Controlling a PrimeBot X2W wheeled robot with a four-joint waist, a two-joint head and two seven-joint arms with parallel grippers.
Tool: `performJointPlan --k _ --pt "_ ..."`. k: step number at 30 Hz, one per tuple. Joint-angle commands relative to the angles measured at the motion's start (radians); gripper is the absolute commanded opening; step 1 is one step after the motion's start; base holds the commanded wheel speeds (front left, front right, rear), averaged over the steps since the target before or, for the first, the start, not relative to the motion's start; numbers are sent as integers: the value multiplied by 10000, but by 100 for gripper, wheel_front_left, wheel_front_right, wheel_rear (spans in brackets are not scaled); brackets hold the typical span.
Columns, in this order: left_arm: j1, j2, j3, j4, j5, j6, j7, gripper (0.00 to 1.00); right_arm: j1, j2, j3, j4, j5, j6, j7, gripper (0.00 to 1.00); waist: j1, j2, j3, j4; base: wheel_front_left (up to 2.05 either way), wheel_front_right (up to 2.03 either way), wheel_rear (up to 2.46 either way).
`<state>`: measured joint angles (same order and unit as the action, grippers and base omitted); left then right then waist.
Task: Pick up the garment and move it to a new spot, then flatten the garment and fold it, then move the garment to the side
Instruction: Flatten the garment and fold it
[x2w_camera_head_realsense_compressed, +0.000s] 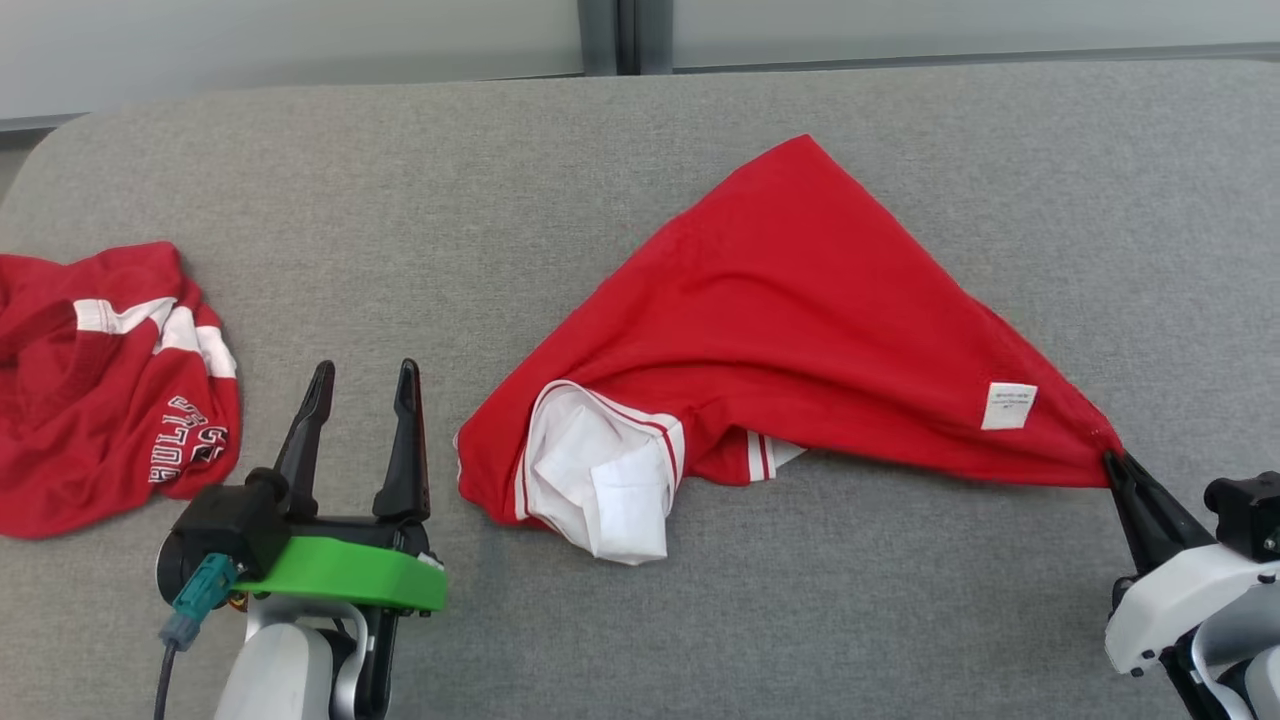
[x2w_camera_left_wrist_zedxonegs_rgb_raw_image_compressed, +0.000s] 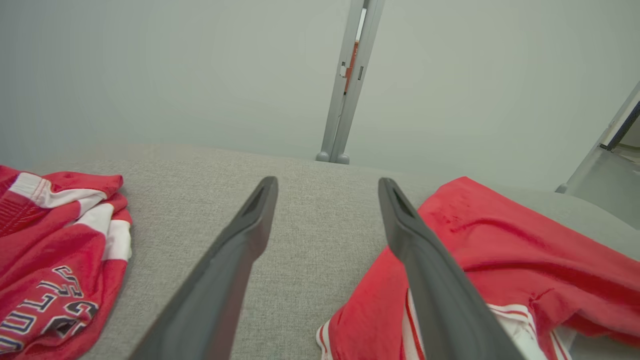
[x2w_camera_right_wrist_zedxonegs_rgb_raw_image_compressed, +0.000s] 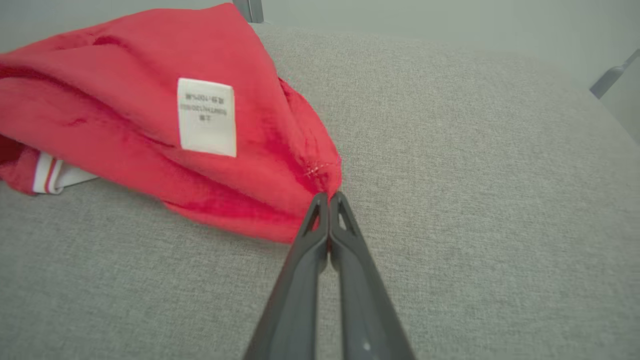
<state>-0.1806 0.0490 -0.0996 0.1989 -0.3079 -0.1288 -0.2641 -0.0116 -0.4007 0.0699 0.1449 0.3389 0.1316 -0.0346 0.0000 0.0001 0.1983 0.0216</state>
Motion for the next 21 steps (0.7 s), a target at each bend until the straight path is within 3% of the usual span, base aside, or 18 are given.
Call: performJointPlan --k 1,2,3,4,5,8,13,17,21 --pt "-49 29 23 -7 44 -27 -4 100 30 239 -382 162 -331 -19 134 0 0 -1 4 -174 0 0 0" --pt "-62 29 21 8 54 -27 -4 100 52 371 -487 294 -454 -18 310 0 0 -1 -9 -201 0 0 0" --pt "-71 27 8 25 57 -27 -4 100 83 561 -652 476 -643 -19 552 9 0 -1 -30 -222 0 0 0" --pt "-73 29 -5 43 53 -27 -3 100 112 665 -812 647 -839 -18 783 94 0 -1 -52 -231 0 0 0" --pt "-73 29 -33 70 40 -27 -4 100 109 775 -980 772 -1014 -19 942 100 0 -1 -83 -228 0 0 0" --pt "-4 29 -114 126 -2 -27 -4 100 64 1201 -1591 832 -1472 -18 881 100 0 -1 -201 -198 0 0 0" --pt "218 30 -145 173 -70 -27 -4 100 -94 2013 -2643 116 -2375 -18 -940 100 0 -1 -414 -100 0 0 0" --pt "389 29 -153 207 -112 -27 -4 100 -17 2588 -2630 -404 -2967 -19 -1982 100 0 -1 -637 -50 0 0 0" --pt "626 29 -126 208 -162 -27 -4 100 49 2978 -2181 -654 -3361 -18 -2267 100 0 -1 -860 -27 0 0 0"
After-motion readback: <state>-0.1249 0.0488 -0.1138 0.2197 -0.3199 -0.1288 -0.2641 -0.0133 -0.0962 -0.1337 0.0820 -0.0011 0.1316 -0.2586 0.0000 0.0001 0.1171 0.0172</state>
